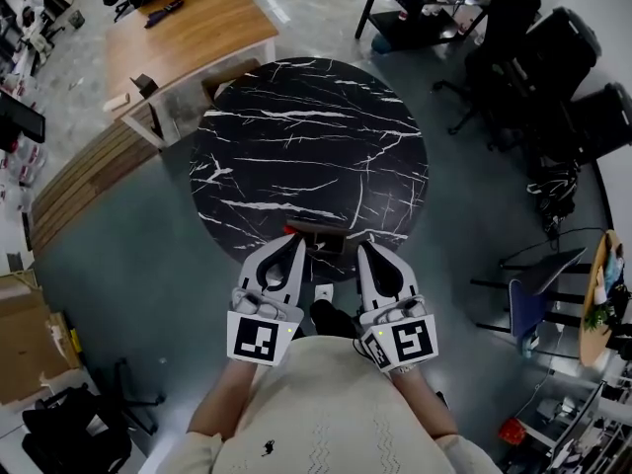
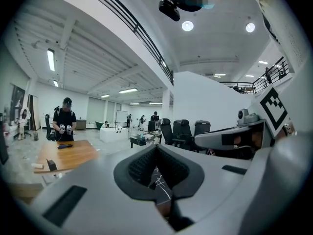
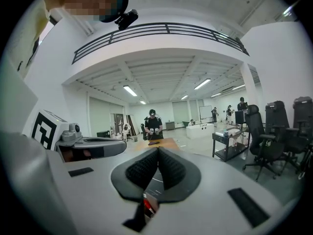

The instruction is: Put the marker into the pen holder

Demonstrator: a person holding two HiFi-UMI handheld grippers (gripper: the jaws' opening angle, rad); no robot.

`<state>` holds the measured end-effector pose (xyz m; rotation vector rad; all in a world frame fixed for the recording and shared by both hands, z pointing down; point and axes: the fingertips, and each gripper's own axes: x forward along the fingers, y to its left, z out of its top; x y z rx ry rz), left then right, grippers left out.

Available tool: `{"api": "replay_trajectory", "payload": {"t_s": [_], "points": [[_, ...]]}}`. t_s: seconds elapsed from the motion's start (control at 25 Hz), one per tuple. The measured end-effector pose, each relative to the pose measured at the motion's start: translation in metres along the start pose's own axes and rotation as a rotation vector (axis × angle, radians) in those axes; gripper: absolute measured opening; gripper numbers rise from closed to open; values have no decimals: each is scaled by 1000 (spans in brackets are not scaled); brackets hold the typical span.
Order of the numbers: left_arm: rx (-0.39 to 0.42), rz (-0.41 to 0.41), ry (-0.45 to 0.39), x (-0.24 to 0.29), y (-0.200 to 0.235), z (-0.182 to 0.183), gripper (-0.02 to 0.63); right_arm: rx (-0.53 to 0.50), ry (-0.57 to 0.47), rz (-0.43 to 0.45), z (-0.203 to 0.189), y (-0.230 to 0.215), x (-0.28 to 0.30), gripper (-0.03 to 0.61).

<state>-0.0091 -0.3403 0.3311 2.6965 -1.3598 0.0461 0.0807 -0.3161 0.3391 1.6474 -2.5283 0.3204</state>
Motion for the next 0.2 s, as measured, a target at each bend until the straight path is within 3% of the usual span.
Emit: {"api": "replay_trajectory", "payload": {"t_s": [0.2], "points": [[-6,-1,7,-2,2,-5,10,-14,9,4,-5,2,2,17]]}}
